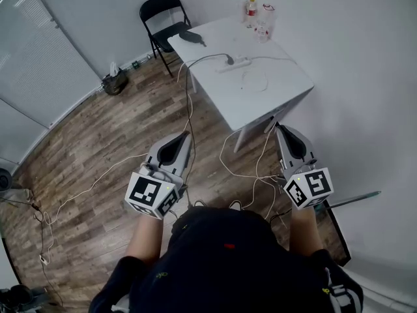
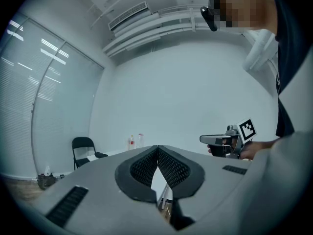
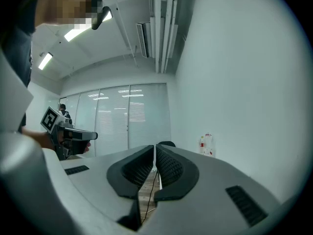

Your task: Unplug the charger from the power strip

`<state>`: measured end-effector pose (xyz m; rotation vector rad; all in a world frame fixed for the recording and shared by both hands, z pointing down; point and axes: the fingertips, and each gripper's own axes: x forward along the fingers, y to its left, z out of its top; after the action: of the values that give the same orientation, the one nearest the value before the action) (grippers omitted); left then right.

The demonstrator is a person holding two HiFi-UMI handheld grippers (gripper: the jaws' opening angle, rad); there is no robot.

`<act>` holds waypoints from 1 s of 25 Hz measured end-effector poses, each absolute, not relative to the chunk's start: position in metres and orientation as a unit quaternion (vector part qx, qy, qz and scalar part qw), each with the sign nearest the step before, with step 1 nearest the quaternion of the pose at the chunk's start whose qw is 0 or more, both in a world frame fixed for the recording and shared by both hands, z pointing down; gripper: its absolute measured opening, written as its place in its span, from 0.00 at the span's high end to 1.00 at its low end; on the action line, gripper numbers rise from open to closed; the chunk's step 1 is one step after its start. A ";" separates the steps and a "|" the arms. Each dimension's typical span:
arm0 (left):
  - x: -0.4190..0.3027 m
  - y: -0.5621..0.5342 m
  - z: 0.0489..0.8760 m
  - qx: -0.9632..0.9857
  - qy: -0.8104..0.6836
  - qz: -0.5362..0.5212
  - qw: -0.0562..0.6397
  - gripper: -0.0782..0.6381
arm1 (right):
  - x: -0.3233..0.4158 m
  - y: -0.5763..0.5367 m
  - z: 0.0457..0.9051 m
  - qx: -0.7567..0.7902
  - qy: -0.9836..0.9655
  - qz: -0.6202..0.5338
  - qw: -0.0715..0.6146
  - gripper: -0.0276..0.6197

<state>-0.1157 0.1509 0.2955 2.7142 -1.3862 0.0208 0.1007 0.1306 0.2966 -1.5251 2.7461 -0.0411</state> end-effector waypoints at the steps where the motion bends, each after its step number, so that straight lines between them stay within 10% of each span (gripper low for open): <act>1: -0.113 0.151 0.295 0.889 -0.456 0.006 0.047 0.86 | 0.104 0.129 0.296 -0.484 0.875 -0.013 -0.001 0.91; 25: -0.024 0.109 0.323 0.886 -0.458 0.032 0.059 0.86 | 0.183 0.091 0.350 -0.468 0.882 -0.060 -0.006 0.91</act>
<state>-0.0238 0.1090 0.3227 2.6845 -1.3881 0.0963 0.1828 0.0908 0.3499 -1.4763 2.7800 -0.1886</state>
